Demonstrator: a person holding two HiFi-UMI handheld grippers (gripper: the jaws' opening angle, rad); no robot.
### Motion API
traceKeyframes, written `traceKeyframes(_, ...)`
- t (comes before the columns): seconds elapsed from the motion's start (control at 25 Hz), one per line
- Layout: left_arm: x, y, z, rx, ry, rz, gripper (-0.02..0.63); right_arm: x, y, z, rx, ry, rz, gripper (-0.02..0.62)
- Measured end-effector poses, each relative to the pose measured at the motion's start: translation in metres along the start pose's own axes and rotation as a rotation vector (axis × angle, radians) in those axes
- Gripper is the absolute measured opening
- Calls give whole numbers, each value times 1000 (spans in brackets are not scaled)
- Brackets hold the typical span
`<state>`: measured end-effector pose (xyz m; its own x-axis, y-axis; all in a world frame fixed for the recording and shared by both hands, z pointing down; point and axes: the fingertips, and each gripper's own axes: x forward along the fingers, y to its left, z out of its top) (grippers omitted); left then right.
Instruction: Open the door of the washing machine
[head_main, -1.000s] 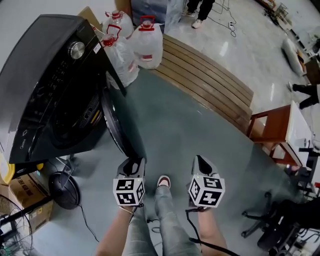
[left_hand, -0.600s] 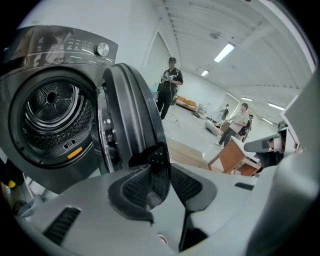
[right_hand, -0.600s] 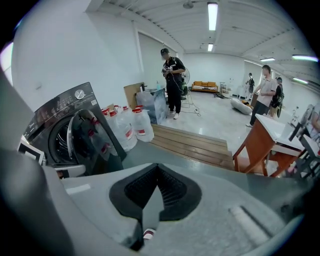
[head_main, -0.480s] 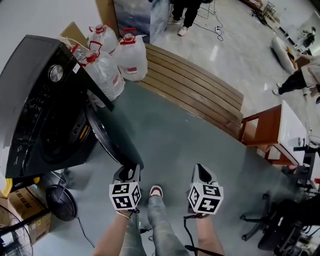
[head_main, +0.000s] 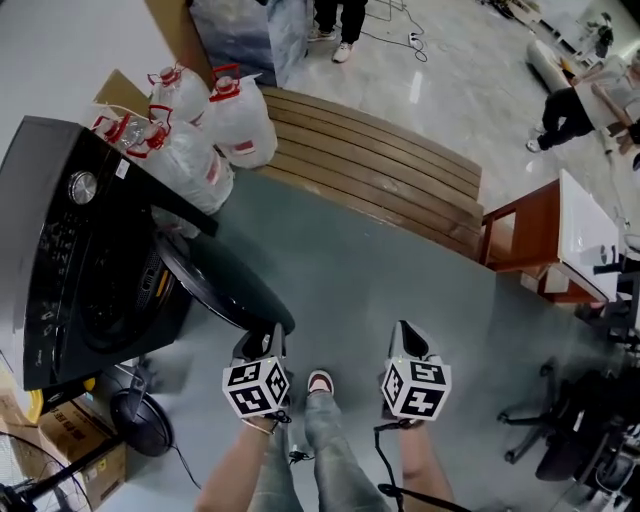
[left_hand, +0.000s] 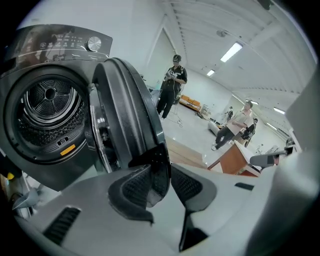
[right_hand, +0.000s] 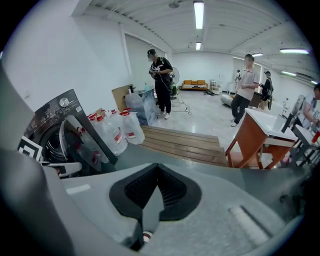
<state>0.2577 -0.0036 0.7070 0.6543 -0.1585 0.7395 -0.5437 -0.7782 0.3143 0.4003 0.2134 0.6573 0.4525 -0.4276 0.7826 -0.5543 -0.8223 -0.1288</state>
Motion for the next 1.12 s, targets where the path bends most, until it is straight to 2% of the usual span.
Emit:
traceKeyframes(0.28, 26, -27, 21, 5, -23, -13, 121, 1, -34, 2, 34, 4, -39, 5)
traceKeyframes(0.48, 42, -43, 33, -25, -8, -21, 120, -2, -48, 4, 52, -1, -50, 5)
traceKeyframes(1.12, 44, -46, 33, -53, -30, -57, 118, -11, -39, 3, 39, 7, -32, 6)
